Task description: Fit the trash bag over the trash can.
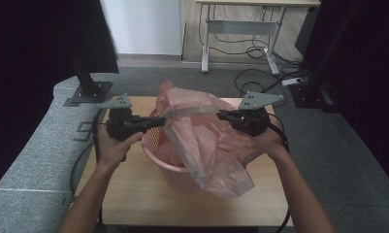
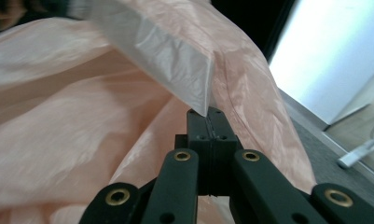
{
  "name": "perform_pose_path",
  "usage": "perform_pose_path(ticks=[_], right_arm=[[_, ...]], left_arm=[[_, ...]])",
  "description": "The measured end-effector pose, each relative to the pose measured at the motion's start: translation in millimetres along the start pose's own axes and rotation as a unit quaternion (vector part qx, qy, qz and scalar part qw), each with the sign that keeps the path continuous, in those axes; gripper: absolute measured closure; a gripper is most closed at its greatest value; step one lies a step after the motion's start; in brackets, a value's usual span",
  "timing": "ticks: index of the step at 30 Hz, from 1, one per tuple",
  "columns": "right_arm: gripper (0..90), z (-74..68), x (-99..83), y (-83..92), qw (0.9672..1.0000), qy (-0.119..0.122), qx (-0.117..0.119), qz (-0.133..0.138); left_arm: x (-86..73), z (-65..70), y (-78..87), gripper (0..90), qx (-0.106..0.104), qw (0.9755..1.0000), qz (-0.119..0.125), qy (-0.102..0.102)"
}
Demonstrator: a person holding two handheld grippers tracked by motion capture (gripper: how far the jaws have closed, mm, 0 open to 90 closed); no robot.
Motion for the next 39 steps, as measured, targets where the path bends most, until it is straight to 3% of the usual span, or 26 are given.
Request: perform_pose_path(ticks=[8,11,13,16,18,23,28,31,33,36,39], right_arm=[[87.6,-1.3,2.8,-18.5,0.9999,-0.007,0.001,-0.011],[66.0,1.9,-0.6,-20.5,0.9998,-0.017,-0.002,-0.008],[57.9,2.4,-3.0,-17.4,0.9997,-0.021,0.004,-0.006],[49.6,1.1,-6.4,-6.9,0.9996,-0.025,0.010,0.004],[45.2,-2.2,-9.6,1.5,0.9993,-0.028,0.026,0.007],[39.9,-11.5,-23.0,23.1,0.9993,-0.021,0.032,0.006],[36.2,-1.7,-39.9,28.9,0.9993,-0.037,-0.004,-0.004],[35.5,6.7,-47.1,26.0,0.9987,-0.050,0.001,-0.007],[37.6,8.1,-51.3,20.9,0.9986,-0.051,0.007,-0.011],[62.6,7.2,-53.4,15.1,0.9989,-0.045,0.004,-0.015],[81.3,3.6,-49.8,12.8,0.9991,-0.039,0.013,-0.010]], left_arm=[[2.0,-29.2,3.4,89.8,0.039,0.9991,-0.006,0.014],[0.0,-38.2,4.9,89.7,0.038,0.9990,-0.002,0.025],[-1.9,-41.4,5.2,89.8,0.036,0.9990,-0.002,0.029],[-4.1,-43.2,4.8,89.8,0.033,0.9989,-0.001,0.032],[-5.1,-42.9,4.8,89.7,0.031,0.9990,0.000,0.033],[-6.3,-39.8,6.1,89.7,0.029,0.9991,0.002,0.031],[-6.2,-40.5,5.8,89.7,0.026,0.9993,0.003,0.028],[-6.9,-42.0,6.0,89.7,0.024,0.9993,0.003,0.030],[-7.2,-43.6,6.4,89.7,0.021,0.9992,0.005,0.032],[-7.0,-45.5,6.8,89.7,0.015,0.9992,0.009,0.037],[-6.6,-45.8,6.9,87.9,0.007,0.9988,0.015,0.046]])
Point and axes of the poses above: each handheld gripper's, and its own axes: y roughly backward along the jaws, x roughly out of its top, z roughly to its right, the point moved 5 cm from there along -y, roughly forward along the jaws, and after that the axes turned 2 degrees about x, right-handed, at the moved point
